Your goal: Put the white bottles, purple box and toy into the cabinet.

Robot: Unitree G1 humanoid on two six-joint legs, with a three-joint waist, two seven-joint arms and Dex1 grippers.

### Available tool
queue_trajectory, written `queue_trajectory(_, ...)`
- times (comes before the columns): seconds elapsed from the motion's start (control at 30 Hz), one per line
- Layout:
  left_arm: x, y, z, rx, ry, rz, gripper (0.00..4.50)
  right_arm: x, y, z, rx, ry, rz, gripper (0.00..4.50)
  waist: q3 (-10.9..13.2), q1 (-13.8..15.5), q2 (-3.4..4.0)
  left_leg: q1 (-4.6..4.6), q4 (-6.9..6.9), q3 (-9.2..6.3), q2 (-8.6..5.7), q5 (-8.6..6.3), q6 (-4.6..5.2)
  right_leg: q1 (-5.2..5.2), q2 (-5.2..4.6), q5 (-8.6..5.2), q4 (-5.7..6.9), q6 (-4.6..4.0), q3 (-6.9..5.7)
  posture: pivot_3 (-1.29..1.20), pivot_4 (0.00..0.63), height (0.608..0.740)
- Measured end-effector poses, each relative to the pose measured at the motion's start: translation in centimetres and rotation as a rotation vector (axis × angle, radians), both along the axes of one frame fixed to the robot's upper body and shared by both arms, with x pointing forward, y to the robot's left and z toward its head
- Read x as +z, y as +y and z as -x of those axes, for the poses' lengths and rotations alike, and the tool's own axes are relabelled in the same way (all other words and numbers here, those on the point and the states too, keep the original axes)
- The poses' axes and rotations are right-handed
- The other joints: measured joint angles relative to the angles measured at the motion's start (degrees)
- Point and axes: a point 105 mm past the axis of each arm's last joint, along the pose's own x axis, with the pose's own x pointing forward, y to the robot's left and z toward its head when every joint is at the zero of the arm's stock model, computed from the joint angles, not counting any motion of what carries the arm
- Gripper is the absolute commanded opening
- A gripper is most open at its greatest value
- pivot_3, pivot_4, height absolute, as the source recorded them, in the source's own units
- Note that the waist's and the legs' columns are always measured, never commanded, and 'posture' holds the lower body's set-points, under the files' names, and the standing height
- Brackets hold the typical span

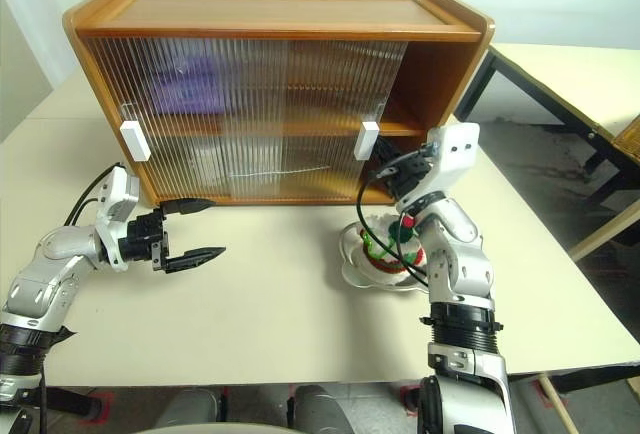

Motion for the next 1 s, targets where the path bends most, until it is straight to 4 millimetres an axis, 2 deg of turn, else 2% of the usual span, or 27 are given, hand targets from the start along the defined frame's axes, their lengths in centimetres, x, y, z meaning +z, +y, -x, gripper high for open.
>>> queue_trajectory(0.47,0.1,-0.1,0.1,-0.017,-0.003,-0.002,4.50,1.0,-0.9,0.6,0.100,0.040,0.056,0.02,0.0,0.1,0.00,0.00,0.00,0.08,-0.05,0.06,-0.10,0.01,0.04,-0.08,0.01,-0.15,0.00,0.10,0.000,0.740)
queue_trajectory(0.53,0.6,-0.4,0.0,-0.020,-0.015,0.027,4.50,1.5,-0.6,0.4,0.121,0.030,0.058,0.02,0.0,0.1,0.00,0.00,0.00,0.10,-0.05,0.07,-0.11,0.01,0.05,-0.08,0.01,-0.14,0.00,0.10,0.000,0.740)
queue_trajectory(0.63,2.3,-0.6,-0.7,0.018,-0.062,0.145,4.50,2.5,-0.2,0.1,0.138,0.007,0.060,0.02,0.0,0.1,0.00,0.01,0.01,0.12,-0.04,0.07,-0.11,0.03,0.05,-0.02,0.01,-0.05,0.00,0.11,0.000,0.740)
queue_trajectory(0.73,3.7,-0.3,-0.9,0.040,-0.107,0.180,4.50,2.6,0.0,0.0,0.151,0.008,0.061,0.02,0.0,0.1,0.01,0.04,0.01,0.14,-0.06,0.09,-0.13,0.05,0.08,-0.01,0.01,-0.04,-0.03,0.11,0.000,0.740)
queue_trajectory(1.0,4.3,-0.5,0.2,0.002,-0.085,0.201,4.50,2.7,-0.2,0.0,0.203,0.083,0.106,0.02,0.0,0.4,0.00,0.03,0.01,0.23,-0.12,0.19,-0.28,0.04,0.13,-0.06,0.01,-0.05,-0.04,0.12,0.000,0.740)
